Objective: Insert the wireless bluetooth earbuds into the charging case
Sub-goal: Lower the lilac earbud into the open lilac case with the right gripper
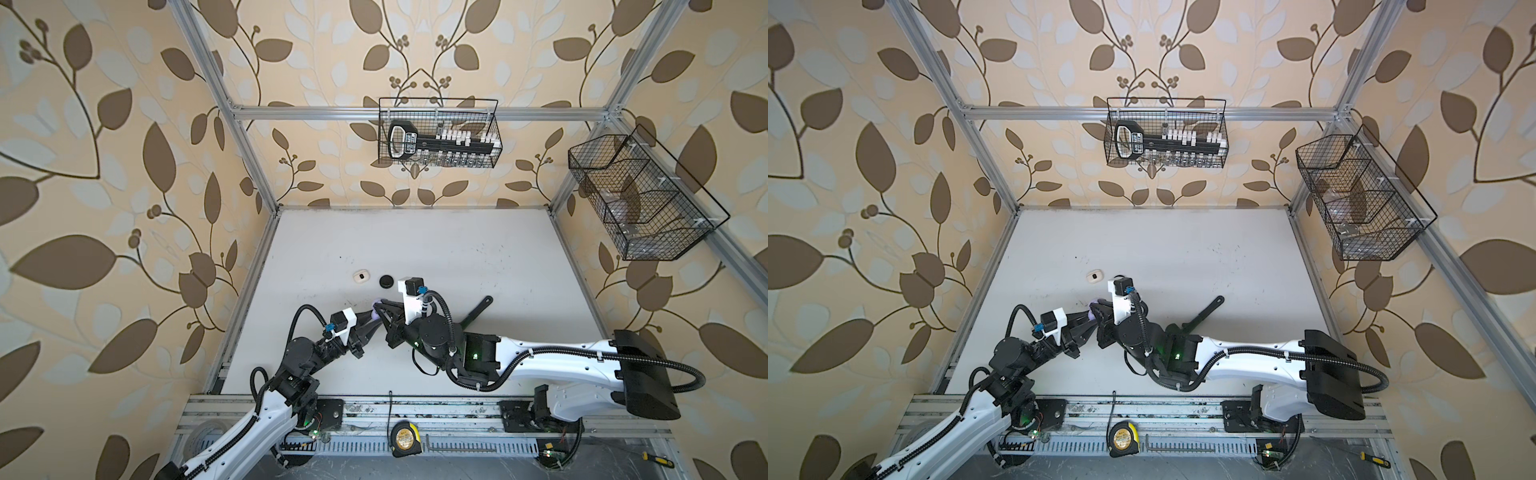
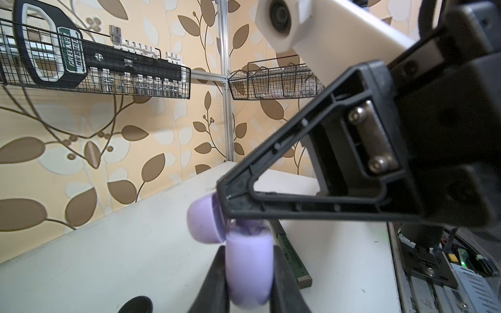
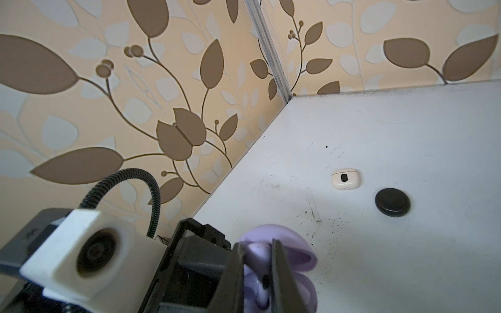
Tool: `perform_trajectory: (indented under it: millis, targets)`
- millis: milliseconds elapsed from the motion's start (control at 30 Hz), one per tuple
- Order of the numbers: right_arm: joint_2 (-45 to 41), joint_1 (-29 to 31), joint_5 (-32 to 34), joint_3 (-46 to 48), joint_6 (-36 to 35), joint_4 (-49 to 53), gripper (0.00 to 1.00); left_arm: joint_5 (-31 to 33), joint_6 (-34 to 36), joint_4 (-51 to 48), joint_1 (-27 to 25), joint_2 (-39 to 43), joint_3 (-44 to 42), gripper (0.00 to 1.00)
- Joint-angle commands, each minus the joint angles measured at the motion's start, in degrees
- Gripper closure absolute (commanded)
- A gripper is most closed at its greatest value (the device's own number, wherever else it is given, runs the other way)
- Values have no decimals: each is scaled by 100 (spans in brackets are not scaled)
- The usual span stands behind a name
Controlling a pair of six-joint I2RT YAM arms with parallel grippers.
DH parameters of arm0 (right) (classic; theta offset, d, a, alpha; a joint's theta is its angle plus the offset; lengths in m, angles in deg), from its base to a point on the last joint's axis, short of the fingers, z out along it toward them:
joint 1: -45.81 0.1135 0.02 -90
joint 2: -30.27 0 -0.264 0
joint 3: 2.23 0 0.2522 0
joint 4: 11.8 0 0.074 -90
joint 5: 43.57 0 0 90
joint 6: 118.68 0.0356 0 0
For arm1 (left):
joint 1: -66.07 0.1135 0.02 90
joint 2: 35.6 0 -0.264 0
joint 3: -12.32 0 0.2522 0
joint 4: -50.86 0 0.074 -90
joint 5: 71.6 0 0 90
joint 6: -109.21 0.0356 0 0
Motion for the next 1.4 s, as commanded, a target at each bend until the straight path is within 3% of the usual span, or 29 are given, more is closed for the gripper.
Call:
perform_trajectory:
  millis: [0, 933, 1233, 1367]
  targets:
    - [116, 79, -133, -136, 74, -43, 87, -92, -38, 381, 33, 81, -44, 100]
    - [-268, 233, 617, 126, -166, -41, 65, -187, -58, 355, 37, 149, -32, 100]
    - [-561, 240, 858, 131, -391, 119, 63, -232, 34, 329, 36, 147, -35, 100]
    - [-533, 228, 800, 56, -506, 210, 69, -268, 63, 328, 32, 123, -33, 100]
